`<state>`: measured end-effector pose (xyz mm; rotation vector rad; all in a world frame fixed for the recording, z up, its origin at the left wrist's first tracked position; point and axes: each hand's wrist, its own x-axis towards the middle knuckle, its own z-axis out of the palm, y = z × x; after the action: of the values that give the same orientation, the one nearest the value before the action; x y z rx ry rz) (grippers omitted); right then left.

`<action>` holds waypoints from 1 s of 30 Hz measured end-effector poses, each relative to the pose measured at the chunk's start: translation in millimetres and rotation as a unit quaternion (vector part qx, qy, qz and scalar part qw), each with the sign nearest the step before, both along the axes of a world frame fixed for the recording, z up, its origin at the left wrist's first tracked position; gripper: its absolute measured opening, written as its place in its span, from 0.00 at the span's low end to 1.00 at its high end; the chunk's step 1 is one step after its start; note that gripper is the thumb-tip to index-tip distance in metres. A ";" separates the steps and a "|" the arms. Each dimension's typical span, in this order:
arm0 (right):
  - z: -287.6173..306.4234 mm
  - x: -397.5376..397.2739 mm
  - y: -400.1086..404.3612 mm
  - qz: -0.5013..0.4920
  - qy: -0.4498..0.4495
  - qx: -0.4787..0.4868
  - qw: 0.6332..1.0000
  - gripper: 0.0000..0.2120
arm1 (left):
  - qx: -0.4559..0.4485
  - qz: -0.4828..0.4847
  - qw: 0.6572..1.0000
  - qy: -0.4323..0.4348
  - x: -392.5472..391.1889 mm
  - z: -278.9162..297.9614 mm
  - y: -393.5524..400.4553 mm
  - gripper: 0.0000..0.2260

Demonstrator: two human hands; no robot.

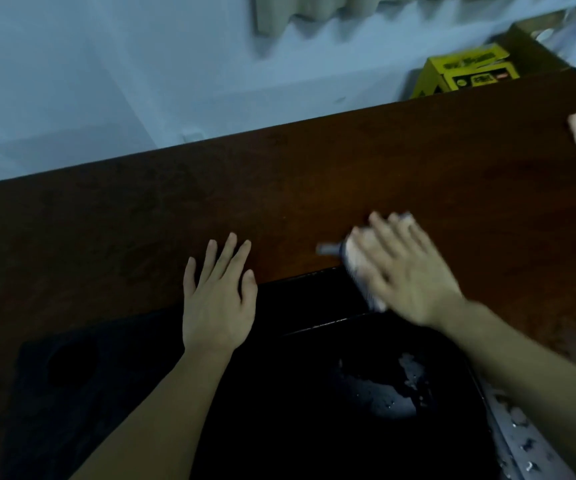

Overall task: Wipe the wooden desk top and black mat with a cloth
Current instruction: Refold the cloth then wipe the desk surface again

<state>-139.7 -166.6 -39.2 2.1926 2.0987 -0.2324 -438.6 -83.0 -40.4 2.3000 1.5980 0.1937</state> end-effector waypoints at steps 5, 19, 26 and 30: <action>6.1 -7.4 73.6 -0.150 0.032 -0.048 0.987 0.29 | 0.000 -0.002 1.000 0.005 -0.8 -0.6 -0.2 0.26; 8.2 -24.0 -23.2 -0.063 0.003 -0.029 0.998 0.30 | -0.007 -0.010 1.000 0.014 -0.5 2.1 0.9 0.25; 7.8 -39.5 47.8 -0.225 0.041 -0.058 0.972 0.30 | -0.002 -0.020 1.000 0.016 -2.0 -1.2 -0.2 0.26; 9.8 -93.8 -16.1 -0.086 0.033 -0.027 0.995 0.30 | -0.003 -0.019 1.000 0.021 -1.4 -0.3 -0.5 0.26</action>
<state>-233.4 -182.6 -29.4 2.3668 1.9096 -0.3745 -440.0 -83.5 -40.7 2.3426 1.5710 0.1304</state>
